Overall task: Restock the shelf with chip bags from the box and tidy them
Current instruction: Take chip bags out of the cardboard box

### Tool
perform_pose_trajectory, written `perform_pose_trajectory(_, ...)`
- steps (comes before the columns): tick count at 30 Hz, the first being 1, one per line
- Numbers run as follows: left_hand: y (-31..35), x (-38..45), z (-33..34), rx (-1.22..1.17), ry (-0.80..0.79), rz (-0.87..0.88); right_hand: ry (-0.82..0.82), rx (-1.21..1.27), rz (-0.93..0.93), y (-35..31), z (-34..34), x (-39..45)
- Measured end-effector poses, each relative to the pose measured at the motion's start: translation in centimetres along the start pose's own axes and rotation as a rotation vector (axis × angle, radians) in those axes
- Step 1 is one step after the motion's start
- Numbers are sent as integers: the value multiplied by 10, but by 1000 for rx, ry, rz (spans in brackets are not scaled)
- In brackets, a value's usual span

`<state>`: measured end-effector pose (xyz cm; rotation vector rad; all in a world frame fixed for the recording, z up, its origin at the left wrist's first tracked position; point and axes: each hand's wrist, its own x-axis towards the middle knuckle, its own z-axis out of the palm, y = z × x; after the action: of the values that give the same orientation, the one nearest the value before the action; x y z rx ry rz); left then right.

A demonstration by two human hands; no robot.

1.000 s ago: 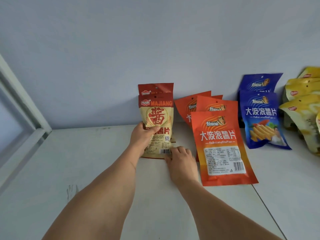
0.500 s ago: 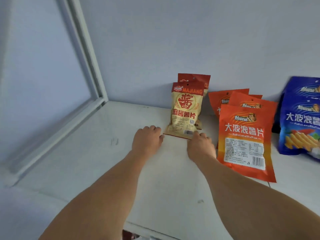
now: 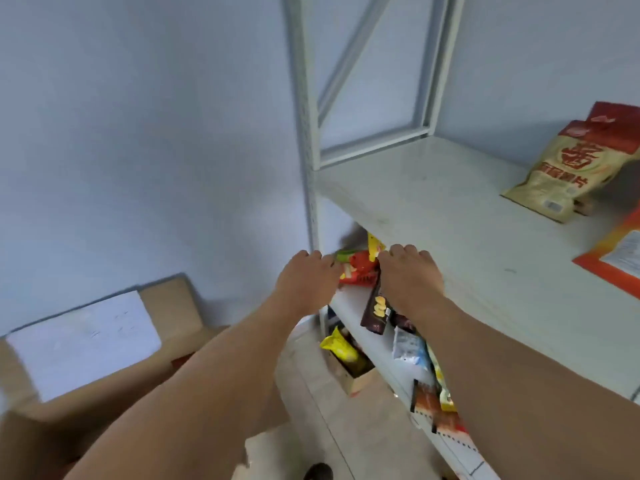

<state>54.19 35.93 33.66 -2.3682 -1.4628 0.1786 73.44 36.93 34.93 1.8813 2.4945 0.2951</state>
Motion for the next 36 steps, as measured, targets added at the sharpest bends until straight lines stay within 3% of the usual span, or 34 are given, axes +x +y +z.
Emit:
perform_pose_trajectory(8,-41,-217,44,-10,-113,-313,20,44,-312,-190,4,-60)
perform_pose_trajectory(14,-89,-377,70,-115,-233,-507,-127,94,-414,-321,14,-96)
perform_pose_trajectory(18,-120,-450,103,-169,-277,-594,-215,198,-381,-397,25,-113)
perform_pose_trajectory(29,-142,-472,243,-565,-457,-871,-513,388,-313,-495,137,-55)
perform_pose_trajectory(33,-153,-473,311,-734,-485,-1104,-602,466,-290,-540,199,-31)
perform_pose_trajectory(36,-160,-484,366,-911,-521,-1404,-713,593,-174,-579,250,-26)
